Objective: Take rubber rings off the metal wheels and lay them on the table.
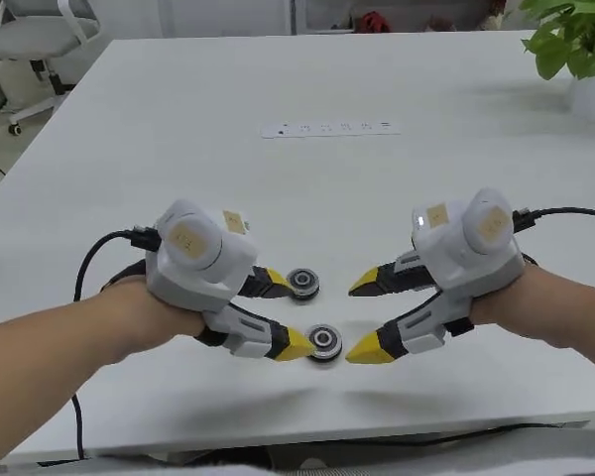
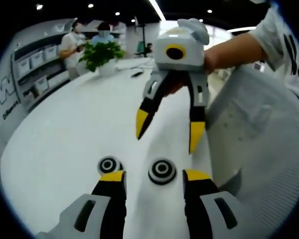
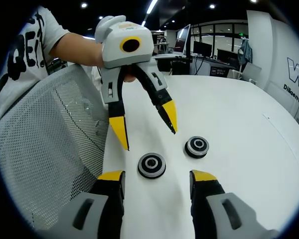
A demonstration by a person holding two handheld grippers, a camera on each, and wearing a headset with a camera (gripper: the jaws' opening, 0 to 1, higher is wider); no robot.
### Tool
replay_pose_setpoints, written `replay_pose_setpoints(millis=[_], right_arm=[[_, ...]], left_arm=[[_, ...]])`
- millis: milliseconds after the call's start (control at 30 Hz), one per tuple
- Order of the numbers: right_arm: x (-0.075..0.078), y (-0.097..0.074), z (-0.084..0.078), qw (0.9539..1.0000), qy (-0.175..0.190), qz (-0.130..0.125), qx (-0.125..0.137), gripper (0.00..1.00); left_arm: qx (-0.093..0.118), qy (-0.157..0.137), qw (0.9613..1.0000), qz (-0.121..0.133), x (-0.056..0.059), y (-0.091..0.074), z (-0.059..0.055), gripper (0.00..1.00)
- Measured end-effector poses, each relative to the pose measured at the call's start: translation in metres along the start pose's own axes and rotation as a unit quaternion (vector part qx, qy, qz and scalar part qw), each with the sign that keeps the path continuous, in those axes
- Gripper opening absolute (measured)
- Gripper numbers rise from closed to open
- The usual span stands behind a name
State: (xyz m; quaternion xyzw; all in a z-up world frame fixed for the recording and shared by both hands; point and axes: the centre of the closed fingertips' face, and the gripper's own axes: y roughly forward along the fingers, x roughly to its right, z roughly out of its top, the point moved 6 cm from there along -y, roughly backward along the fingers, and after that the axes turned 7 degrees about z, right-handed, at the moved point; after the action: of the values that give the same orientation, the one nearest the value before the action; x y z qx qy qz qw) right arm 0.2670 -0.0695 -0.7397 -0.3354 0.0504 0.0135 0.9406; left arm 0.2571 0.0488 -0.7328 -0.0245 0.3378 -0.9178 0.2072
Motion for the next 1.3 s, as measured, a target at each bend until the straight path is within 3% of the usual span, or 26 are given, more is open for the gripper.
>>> replay_pose_setpoints(millis=[967,1300], right_arm=[[-0.001,0.002,-0.006,1.0,0.008,0.004,-0.003,0.48],[-0.001,0.005,-0.008,0.9999,0.01,0.008,-0.006,0.47]], left_arm=[[-0.019,0.014,0.9995,-0.018,0.013,0.023,-0.003,0.23],[-0.021,0.013,0.9995,-0.022,0.017,0.027,-0.005,0.2]])
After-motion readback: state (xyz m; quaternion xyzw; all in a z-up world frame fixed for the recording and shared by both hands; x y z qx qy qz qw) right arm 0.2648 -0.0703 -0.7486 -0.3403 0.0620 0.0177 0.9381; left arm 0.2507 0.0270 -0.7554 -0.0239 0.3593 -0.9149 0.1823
